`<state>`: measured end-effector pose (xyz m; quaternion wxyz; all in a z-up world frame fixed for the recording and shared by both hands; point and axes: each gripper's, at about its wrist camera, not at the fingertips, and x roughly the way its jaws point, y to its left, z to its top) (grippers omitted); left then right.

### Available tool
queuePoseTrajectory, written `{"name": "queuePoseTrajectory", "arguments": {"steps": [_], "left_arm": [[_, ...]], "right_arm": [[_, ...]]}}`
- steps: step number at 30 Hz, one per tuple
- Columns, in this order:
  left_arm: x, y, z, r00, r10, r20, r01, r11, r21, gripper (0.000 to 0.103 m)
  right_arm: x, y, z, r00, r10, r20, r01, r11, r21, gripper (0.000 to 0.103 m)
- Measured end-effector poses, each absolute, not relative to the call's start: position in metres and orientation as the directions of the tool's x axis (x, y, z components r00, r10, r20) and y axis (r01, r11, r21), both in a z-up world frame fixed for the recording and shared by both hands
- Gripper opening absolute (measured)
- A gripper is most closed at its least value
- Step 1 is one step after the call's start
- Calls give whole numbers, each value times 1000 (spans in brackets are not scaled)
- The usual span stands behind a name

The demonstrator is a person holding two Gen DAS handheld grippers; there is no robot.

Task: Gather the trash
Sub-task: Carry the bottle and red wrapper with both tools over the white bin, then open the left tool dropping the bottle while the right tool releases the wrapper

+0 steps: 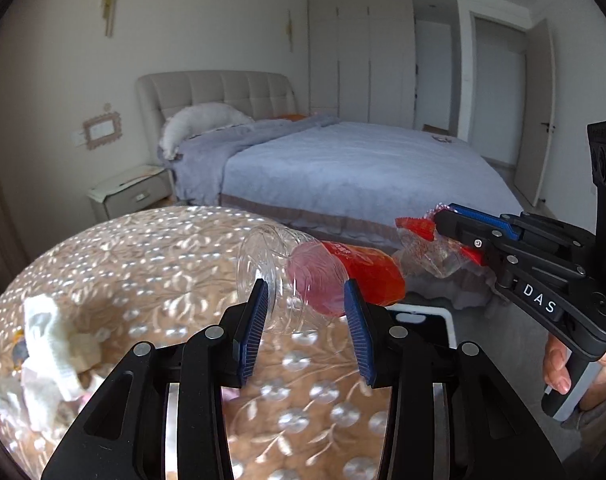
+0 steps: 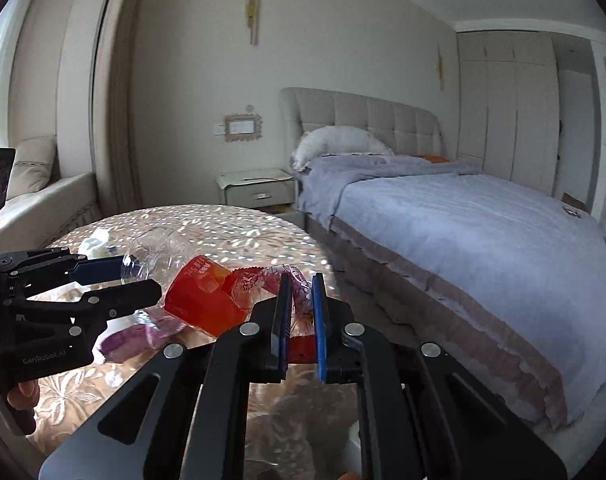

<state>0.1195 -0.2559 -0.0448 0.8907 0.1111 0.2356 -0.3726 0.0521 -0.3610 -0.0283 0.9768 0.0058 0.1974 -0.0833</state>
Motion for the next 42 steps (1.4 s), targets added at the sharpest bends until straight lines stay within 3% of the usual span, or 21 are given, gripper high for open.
{"name": "queuePoseTrajectory", "arguments": {"steps": [13, 23, 38, 40, 41, 42], "left_arm": [[119, -423, -101, 377, -668, -641, 868, 497, -8, 39], [120, -508, -154, 261, -611, -747, 907, 421, -27, 39], [144, -561, -241, 146, -531, -835, 908, 408, -100, 40], [148, -564, -249, 148, -525, -838, 903, 417, -101, 42], [149, -565, -253, 146, -520, -841, 900, 423, -105, 50], [152, -567, -258, 127, -514, -848, 898, 422, -121, 73]], "right_arm": [[19, -481, -81, 806, -371, -462, 421, 907, 6, 12], [25, -544, -123, 758, -362, -542, 472, 879, 73, 12], [39, -588, -193, 658, -360, -661, 565, 816, 119, 12], [40, -591, -203, 644, -354, -678, 573, 810, 122, 12], [42, -592, -208, 638, -349, -687, 576, 808, 124, 12], [44, -593, -213, 632, -342, -695, 578, 806, 128, 12]]}}
